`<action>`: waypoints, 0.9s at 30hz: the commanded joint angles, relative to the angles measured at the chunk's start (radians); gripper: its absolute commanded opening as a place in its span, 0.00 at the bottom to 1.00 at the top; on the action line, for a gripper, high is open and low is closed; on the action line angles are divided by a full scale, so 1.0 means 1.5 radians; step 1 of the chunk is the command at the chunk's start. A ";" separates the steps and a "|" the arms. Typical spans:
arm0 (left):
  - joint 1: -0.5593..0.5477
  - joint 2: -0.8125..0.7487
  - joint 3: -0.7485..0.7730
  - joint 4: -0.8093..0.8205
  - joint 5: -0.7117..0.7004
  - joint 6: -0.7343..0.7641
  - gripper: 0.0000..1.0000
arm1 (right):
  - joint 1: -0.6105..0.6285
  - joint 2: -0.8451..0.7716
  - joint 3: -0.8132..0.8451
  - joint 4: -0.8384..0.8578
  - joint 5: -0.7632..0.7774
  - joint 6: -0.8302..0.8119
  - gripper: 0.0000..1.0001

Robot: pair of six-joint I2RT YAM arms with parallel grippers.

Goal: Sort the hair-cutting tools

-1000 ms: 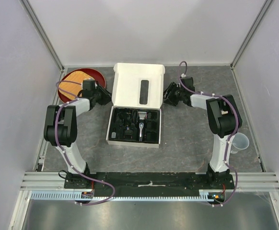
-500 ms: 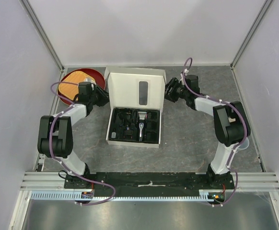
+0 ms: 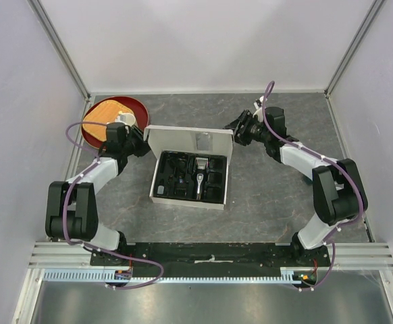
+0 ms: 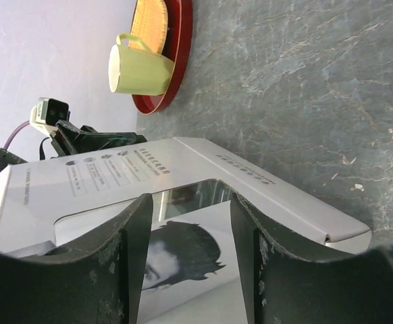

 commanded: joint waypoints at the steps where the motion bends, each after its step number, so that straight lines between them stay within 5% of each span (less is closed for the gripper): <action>1: -0.005 -0.051 -0.027 -0.006 0.017 0.013 0.37 | 0.008 -0.052 -0.010 -0.029 -0.002 -0.023 0.57; 8: -0.005 -0.084 -0.057 -0.028 0.006 0.023 0.37 | 0.011 -0.091 0.003 -0.143 0.076 -0.081 0.59; 19: -0.005 -0.082 -0.070 -0.003 0.011 0.073 0.37 | 0.023 -0.138 0.055 -0.409 0.366 -0.170 0.60; 27: -0.005 -0.078 -0.076 0.000 0.009 0.078 0.36 | 0.069 -0.150 0.027 -0.426 0.341 -0.179 0.51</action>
